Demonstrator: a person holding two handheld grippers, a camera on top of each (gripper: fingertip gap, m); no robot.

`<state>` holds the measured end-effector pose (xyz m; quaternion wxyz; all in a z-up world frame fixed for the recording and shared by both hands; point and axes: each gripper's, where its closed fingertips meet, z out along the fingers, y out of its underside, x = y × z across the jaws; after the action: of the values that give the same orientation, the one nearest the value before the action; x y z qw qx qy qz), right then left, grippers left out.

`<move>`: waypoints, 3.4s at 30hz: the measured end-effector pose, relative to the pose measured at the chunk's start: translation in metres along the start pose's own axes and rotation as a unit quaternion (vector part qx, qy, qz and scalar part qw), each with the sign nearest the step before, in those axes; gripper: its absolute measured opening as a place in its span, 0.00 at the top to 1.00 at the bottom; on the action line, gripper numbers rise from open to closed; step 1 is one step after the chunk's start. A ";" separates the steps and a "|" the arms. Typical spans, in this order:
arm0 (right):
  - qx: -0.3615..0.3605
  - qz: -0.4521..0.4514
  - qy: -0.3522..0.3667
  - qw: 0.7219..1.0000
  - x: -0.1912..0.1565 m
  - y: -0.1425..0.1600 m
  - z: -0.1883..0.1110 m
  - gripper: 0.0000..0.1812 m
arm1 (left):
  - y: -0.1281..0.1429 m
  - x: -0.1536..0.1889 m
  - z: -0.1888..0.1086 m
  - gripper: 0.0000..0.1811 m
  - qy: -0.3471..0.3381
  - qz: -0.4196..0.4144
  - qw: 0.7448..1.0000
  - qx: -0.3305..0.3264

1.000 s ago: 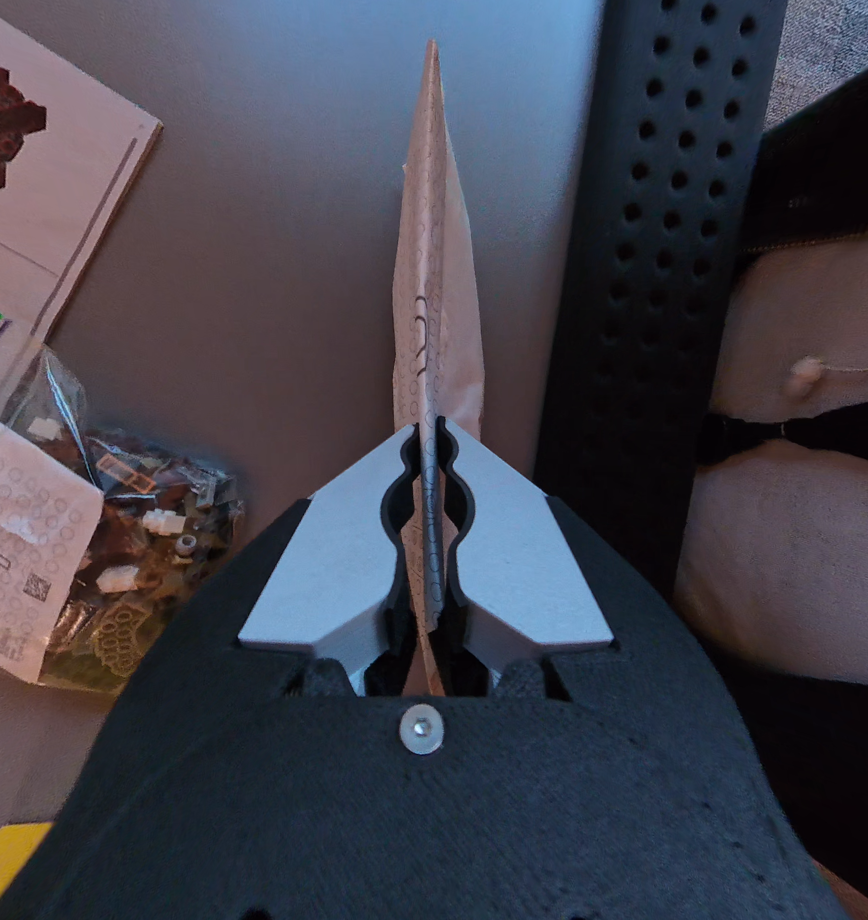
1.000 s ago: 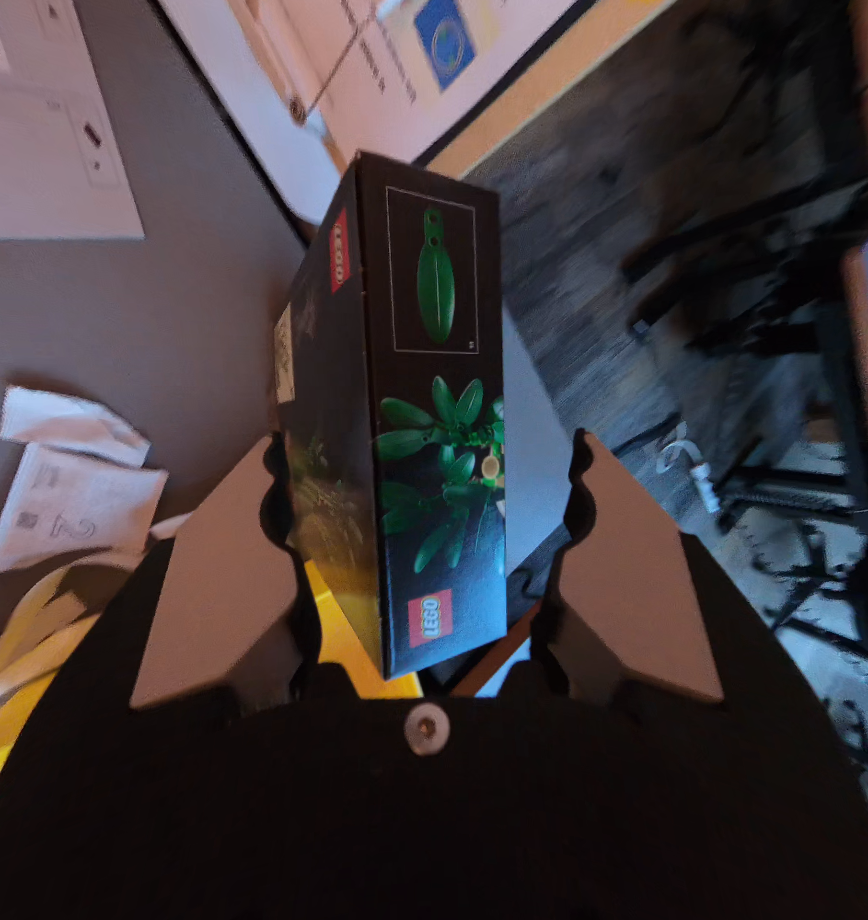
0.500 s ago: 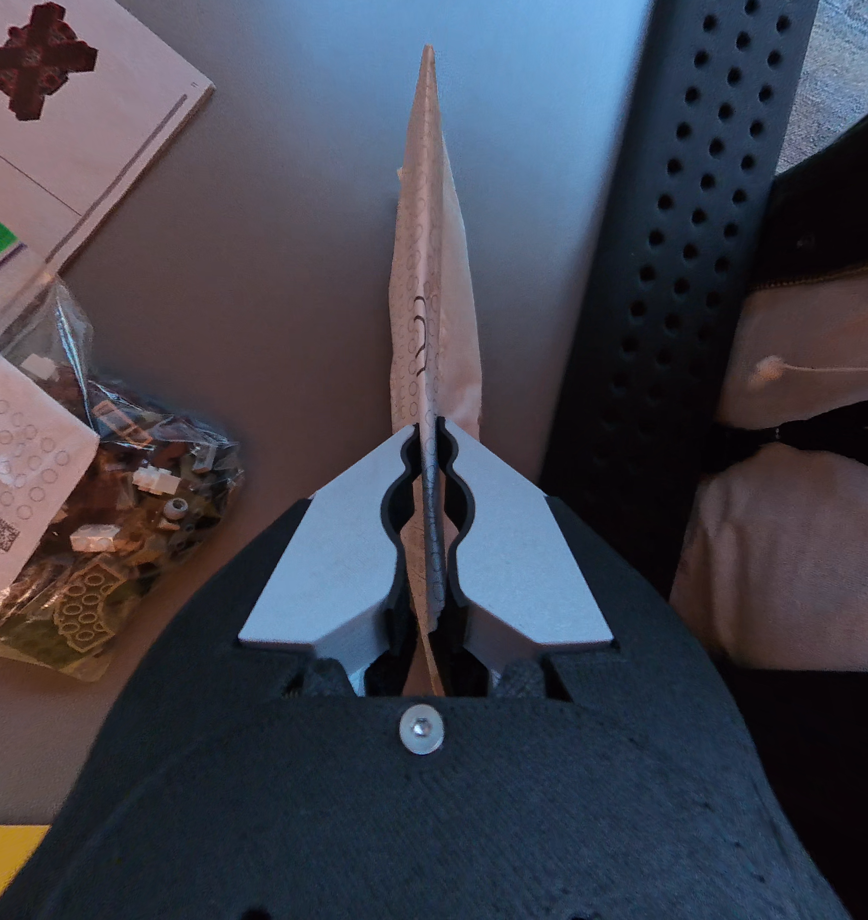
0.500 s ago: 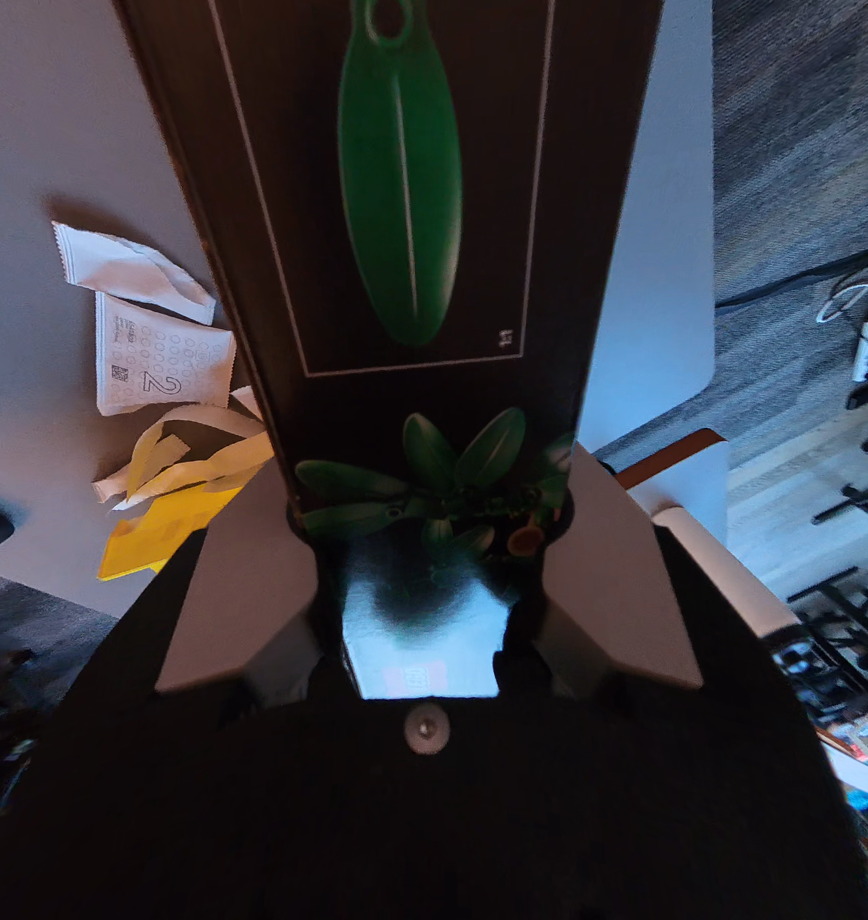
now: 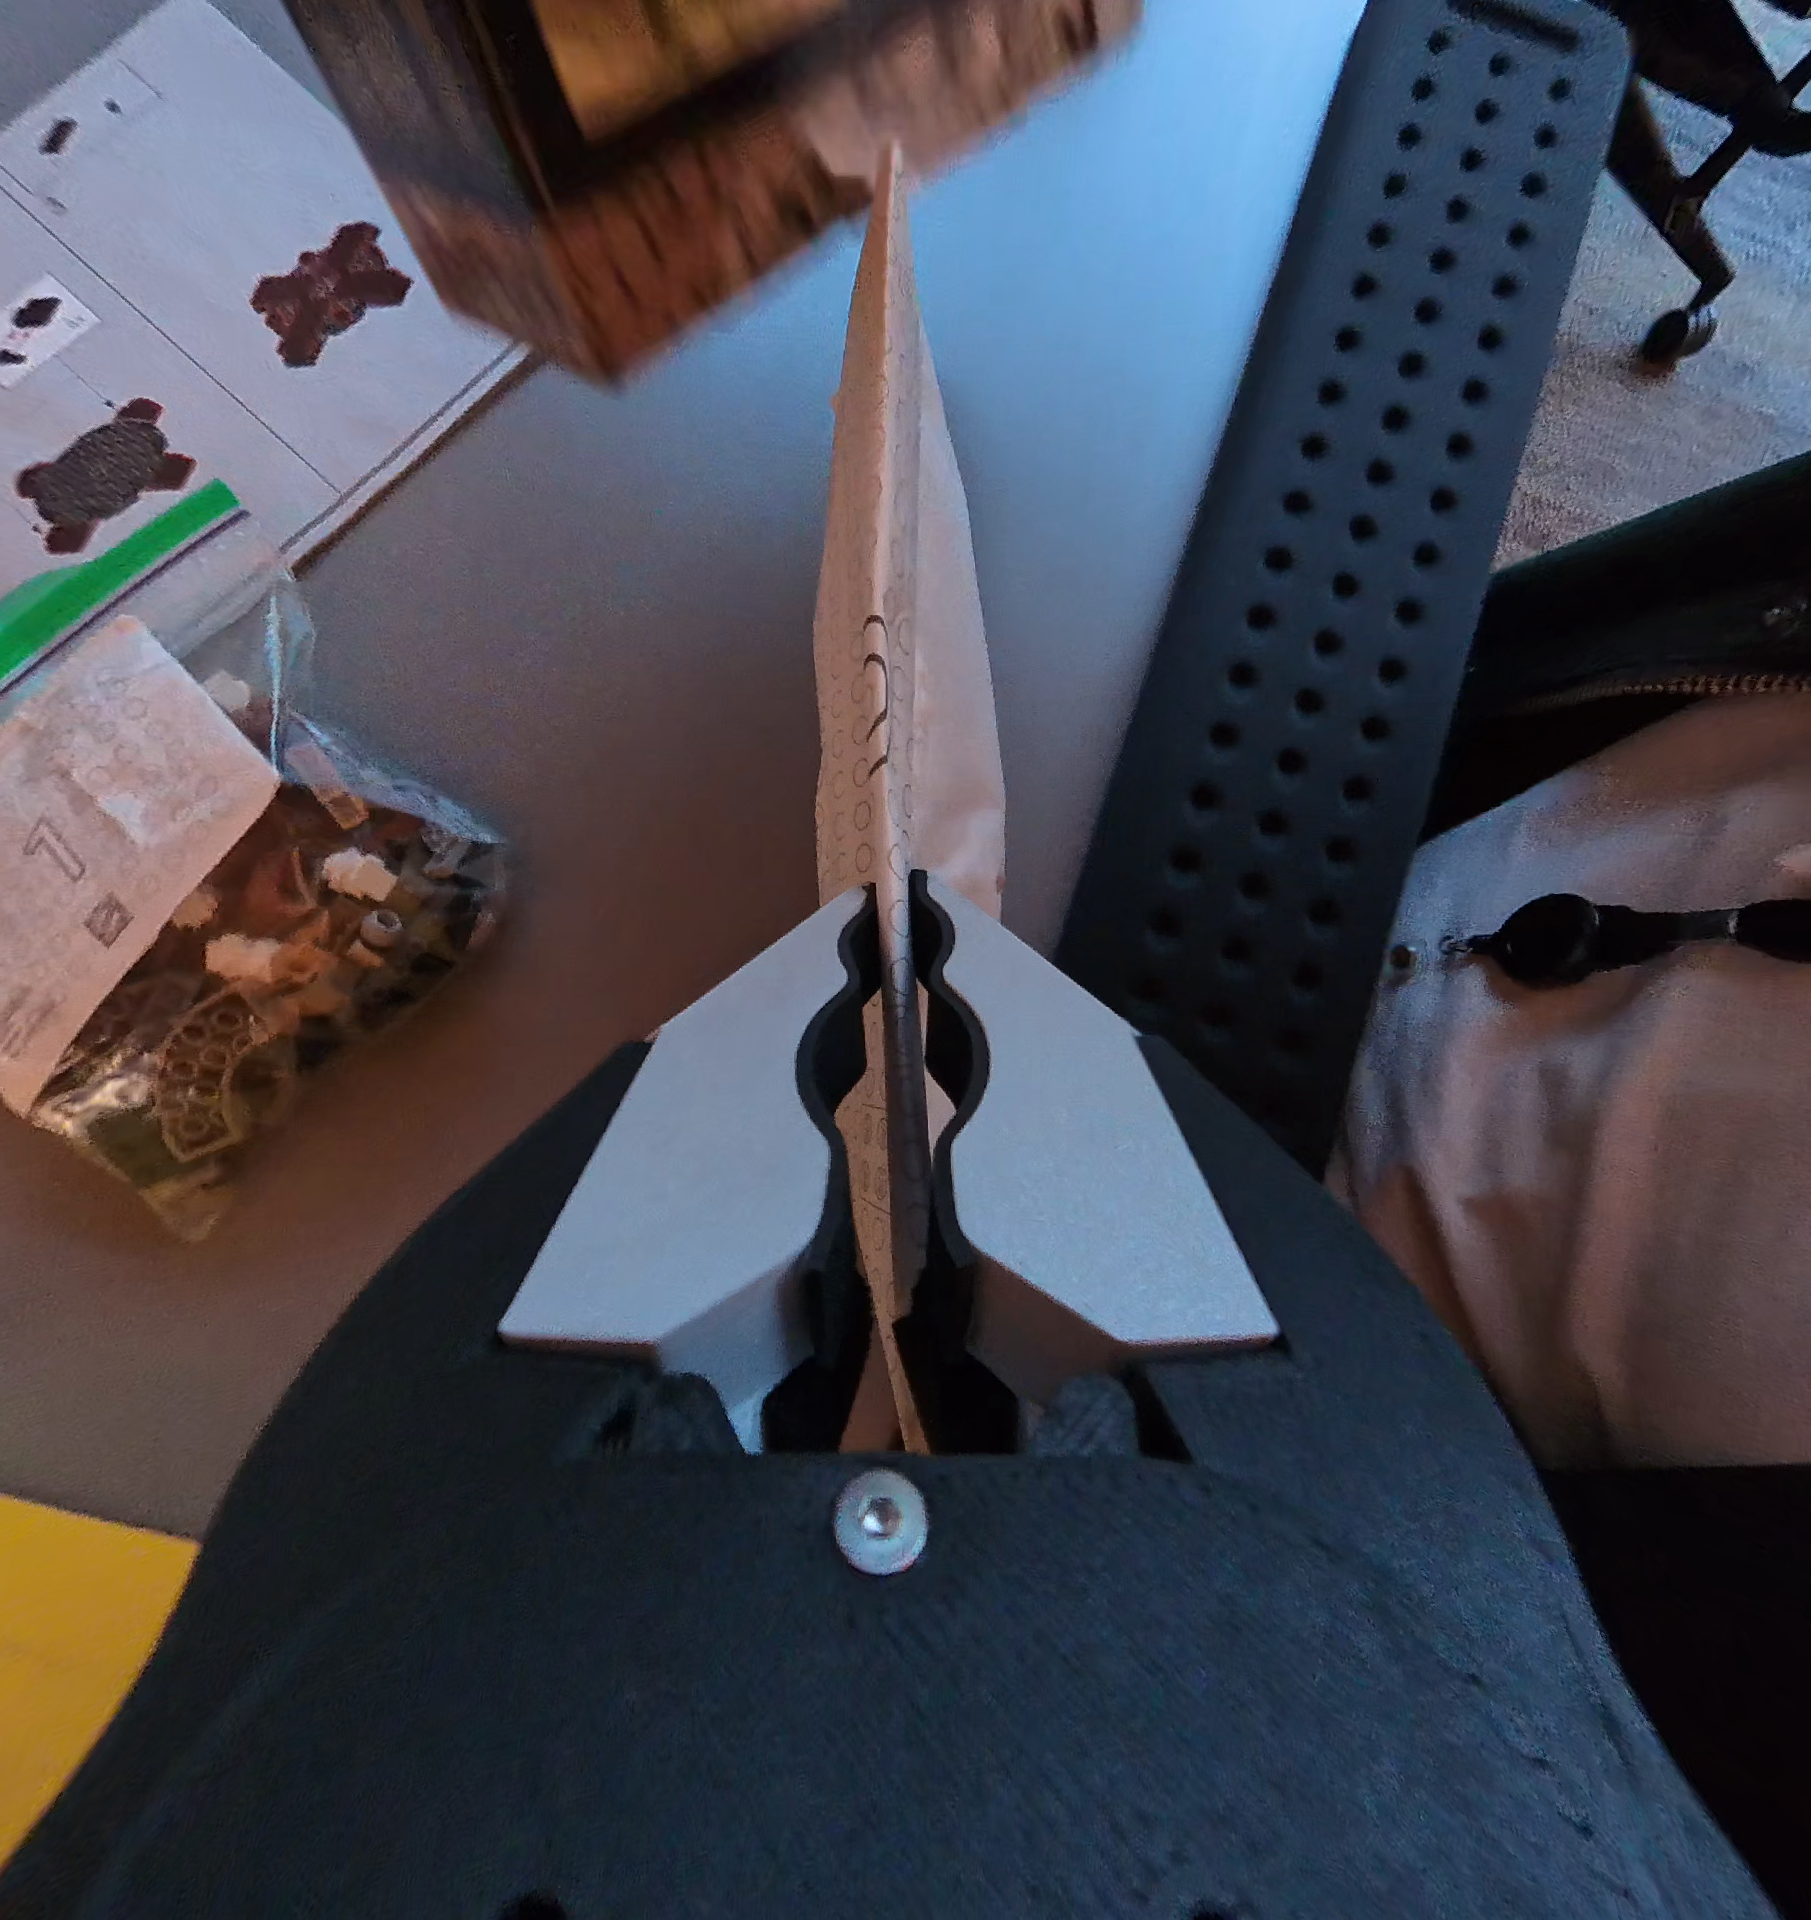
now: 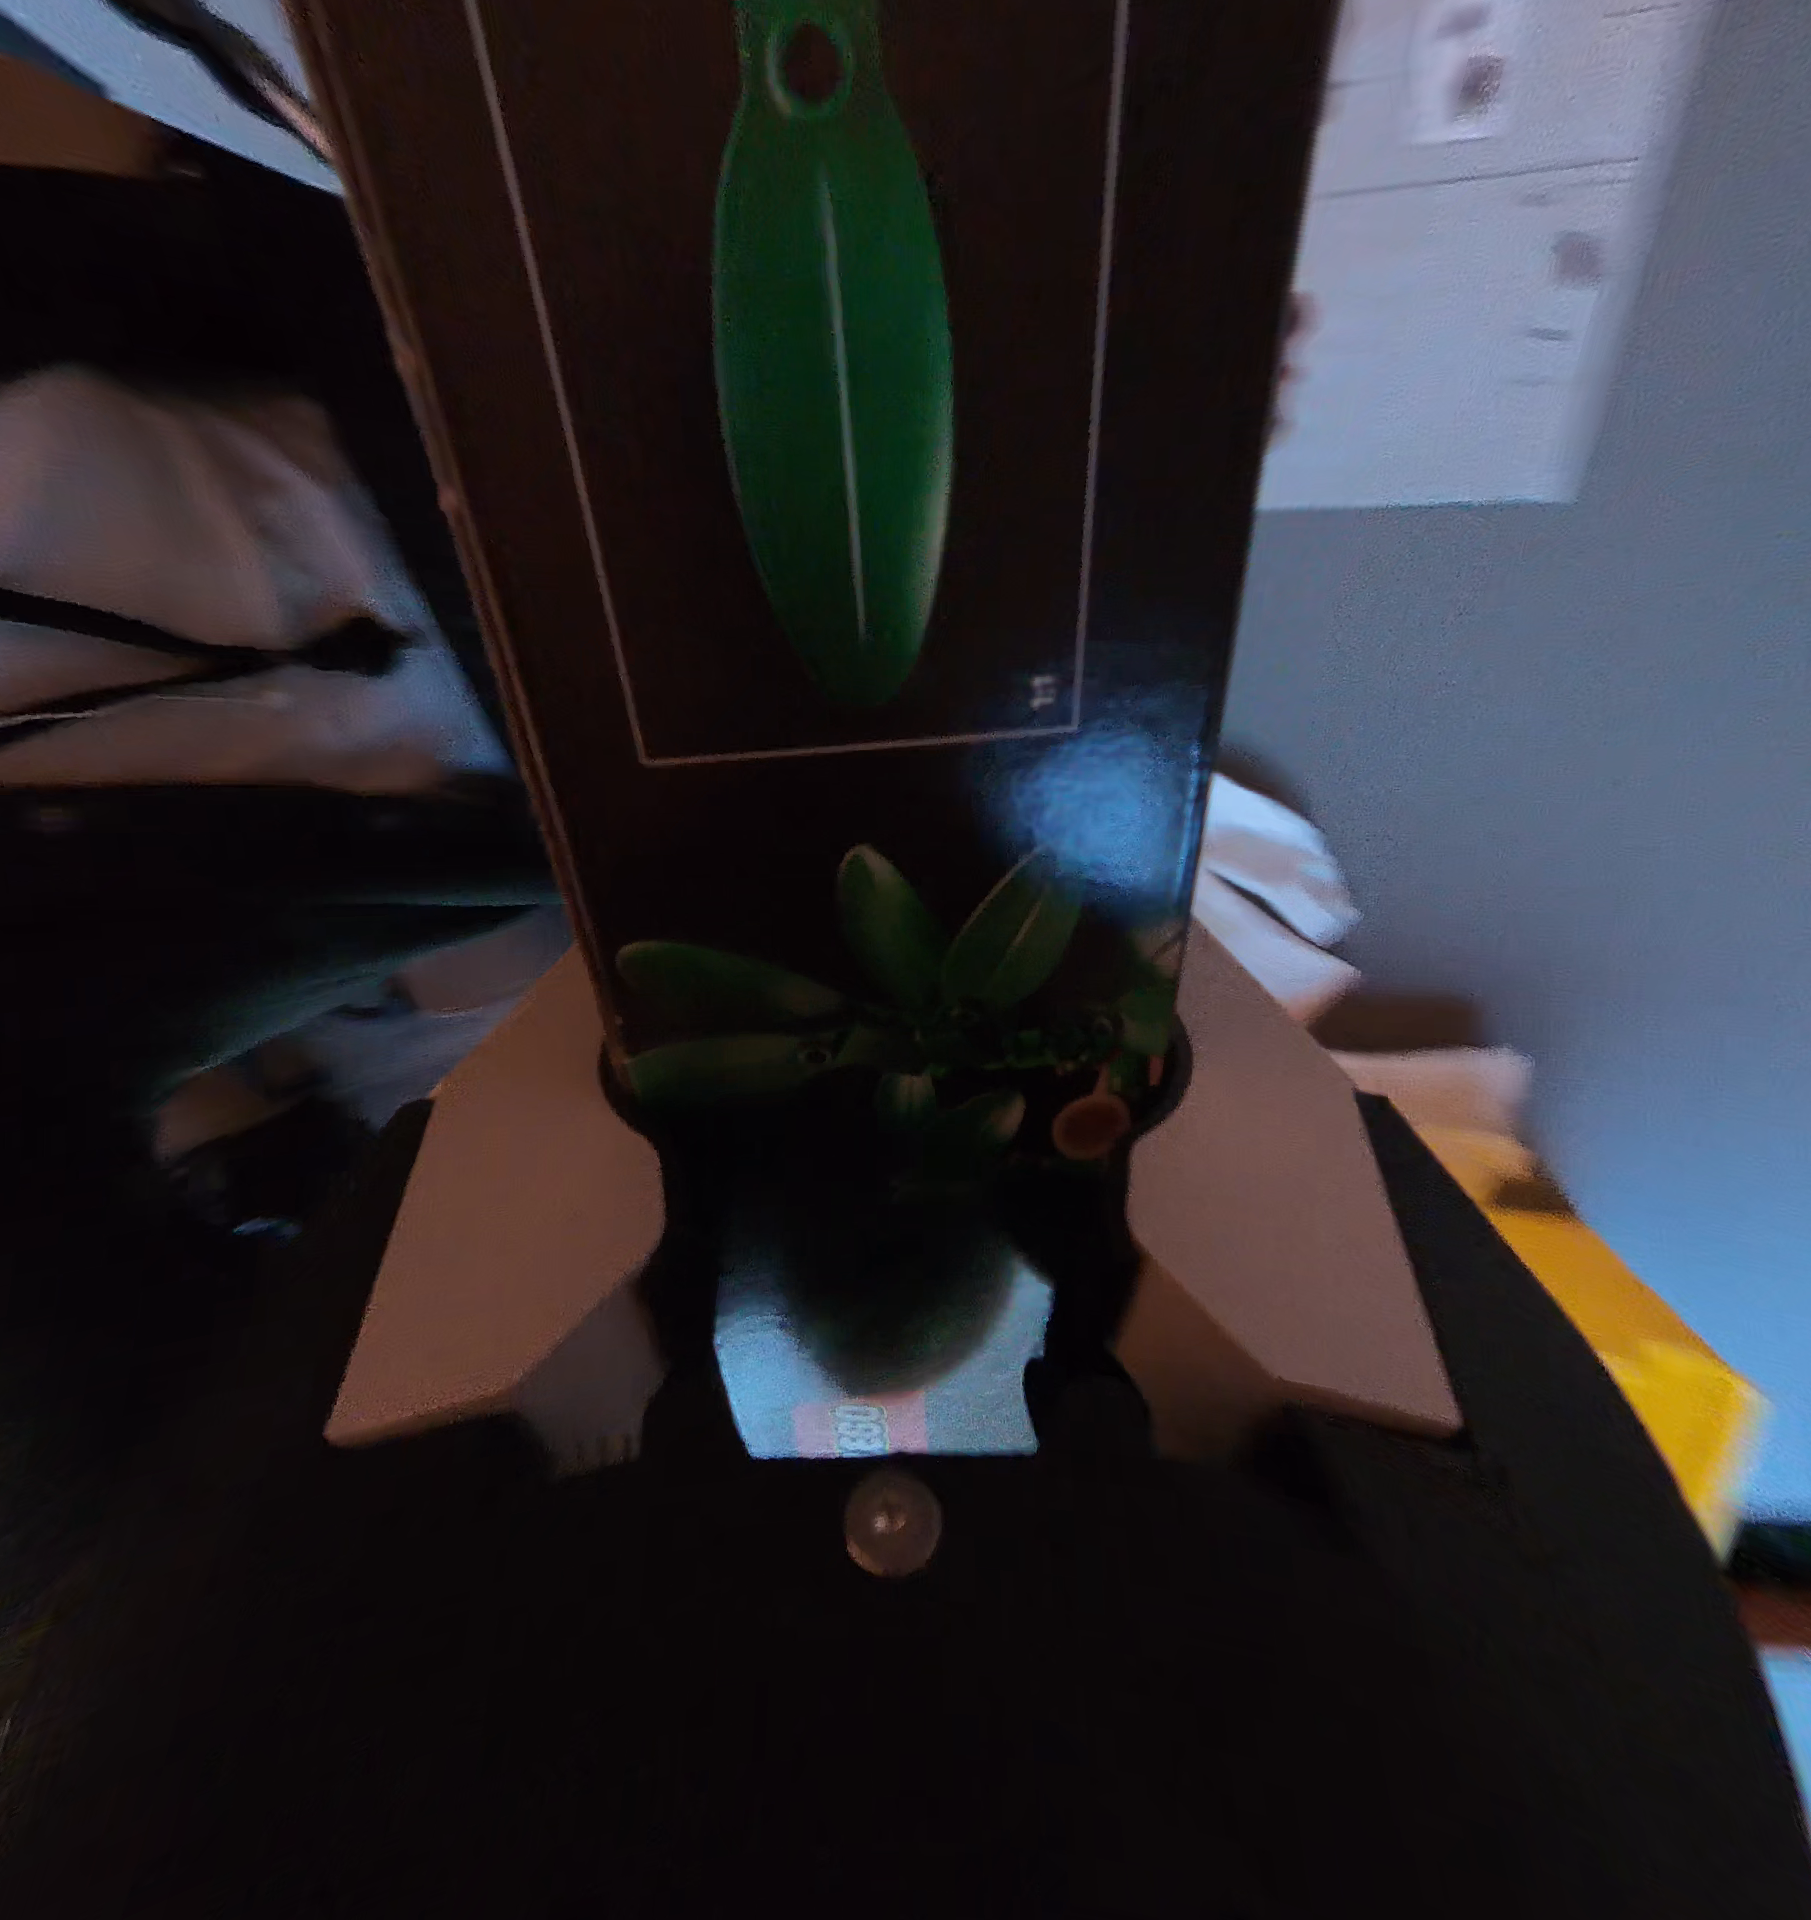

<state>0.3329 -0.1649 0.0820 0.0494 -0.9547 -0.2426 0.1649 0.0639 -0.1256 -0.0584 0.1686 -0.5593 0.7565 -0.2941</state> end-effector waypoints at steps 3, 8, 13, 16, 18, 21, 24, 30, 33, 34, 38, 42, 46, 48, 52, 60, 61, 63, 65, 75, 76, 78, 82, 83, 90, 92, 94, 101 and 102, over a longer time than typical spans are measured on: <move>-0.013 -0.004 -0.059 0.998 -0.014 -0.002 0.052 0.50 | 0.011 0.015 -0.022 0.99 -0.015 0.002 1.000 0.014; -0.028 0.042 -0.168 0.985 -0.007 -0.006 0.099 0.51 | 0.039 0.030 -0.049 0.99 -0.046 0.001 0.999 0.005; -0.031 0.054 -0.255 0.965 0.006 -0.014 0.121 0.50 | 0.048 0.031 -0.062 0.99 -0.049 -0.013 0.998 0.021; -0.014 0.060 -0.264 0.963 0.024 -0.022 0.135 0.50 | 0.046 0.023 -0.065 1.00 -0.051 -0.019 0.998 0.034; 0.006 0.068 -0.266 0.962 0.037 -0.028 0.142 0.49 | 0.044 0.018 -0.066 1.00 -0.050 -0.020 0.998 0.036; 0.011 0.084 -0.224 0.971 0.066 -0.025 0.155 0.46 | 0.044 0.013 -0.067 1.00 -0.051 -0.020 0.998 0.036; 0.024 0.100 -0.168 0.980 0.099 -0.020 0.159 0.47 | 0.045 0.010 -0.067 1.00 -0.048 -0.025 0.998 0.034; 0.263 -0.015 0.061 0.963 0.098 -0.052 0.095 0.48 | 0.052 0.004 -0.067 1.00 -0.056 -0.040 0.997 0.034; 0.420 -0.122 0.126 0.890 -0.004 -0.050 0.089 0.53 | 0.053 0.003 -0.067 0.99 -0.053 -0.044 0.997 0.036; 0.427 -0.135 0.178 0.876 -0.024 -0.038 0.103 0.53 | 0.053 0.002 -0.067 0.99 -0.054 -0.044 0.997 0.035; 0.414 -0.128 0.345 0.832 -0.083 -0.004 0.157 0.72 | 0.051 -0.003 -0.067 1.00 -0.057 -0.045 0.997 0.032; 0.389 -0.143 0.348 0.841 -0.140 -0.020 0.221 0.75 | 0.046 -0.006 -0.070 1.00 -0.065 -0.054 0.996 0.032; 0.292 -0.151 0.443 0.834 -0.124 -0.024 0.252 0.70 | 0.039 -0.004 -0.076 1.00 -0.079 -0.048 0.995 0.035; 0.275 -0.160 0.484 0.815 -0.117 -0.029 0.252 0.70 | 0.033 -0.002 -0.079 1.00 -0.082 -0.044 0.995 0.044; 0.227 -0.145 0.548 0.792 -0.099 -0.027 0.250 0.72 | 0.021 -0.002 -0.082 1.00 -0.075 -0.056 0.994 0.064; 0.090 -0.092 0.623 0.772 -0.054 0.019 0.234 0.68 | -0.004 -0.015 -0.074 1.00 -0.062 -0.085 0.990 0.089; 0.085 -0.096 0.623 0.772 -0.050 0.023 0.233 0.68 | -0.011 -0.016 -0.072 1.00 -0.058 -0.085 0.990 0.093; 0.086 -0.116 0.620 0.771 -0.048 0.023 0.235 0.68 | -0.026 -0.016 -0.067 1.00 -0.051 -0.086 0.990 0.103; 0.080 -0.132 0.636 0.756 -0.048 0.024 0.232 0.72 | -0.042 -0.015 -0.057 1.00 -0.042 -0.084 0.990 0.109; 0.082 -0.154 0.607 0.775 -0.074 0.037 0.250 1.00 | -0.071 -0.003 0.022 1.00 -0.028 -0.073 0.995 0.069; 0.101 -0.158 0.603 0.775 -0.079 0.035 0.245 1.00 | -0.069 -0.006 0.027 1.00 -0.038 -0.068 0.995 0.063; 0.170 -0.155 0.600 0.766 -0.087 0.028 0.228 1.00 | -0.068 -0.009 0.034 1.00 -0.048 -0.066 0.995 0.060; 0.281 -0.114 0.539 0.786 -0.057 0.023 0.197 0.71 | -0.066 -0.007 0.040 1.00 -0.025 -0.088 0.994 0.060; 0.274 -0.097 0.542 0.788 -0.035 0.029 0.190 0.67 | -0.064 -0.008 0.041 1.00 -0.023 -0.091 0.994 0.057; 0.151 -0.182 0.525 0.817 0.013 0.045 0.214 0.71 | -0.047 -0.003 0.041 1.00 0.014 -0.135 0.988 0.076; 0.131 -0.237 0.534 0.801 -0.002 0.049 0.219 0.83 | -0.048 -0.010 0.024 1.00 0.002 -0.154 0.981 0.117; 0.110 -0.278 0.523 0.799 -0.013 0.056 0.235 0.87 | -0.047 -0.020 0.006 1.00 -0.016 -0.169 0.974 0.149; 0.122 -0.263 0.480 0.828 -0.023 0.060 0.252 0.97 | -0.031 -0.034 0.014 1.00 -0.048 -0.181 0.974 0.128; 0.125 -0.262 0.479 0.828 -0.023 0.060 0.252 0.97 | -0.030 -0.032 0.020 1.00 -0.051 -0.176 0.976 0.121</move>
<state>0.2549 -0.2248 -0.1589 0.3201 -0.7999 -0.4070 -0.3033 0.1082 -0.1061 -0.0571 0.2192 -0.6734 0.5951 -0.3798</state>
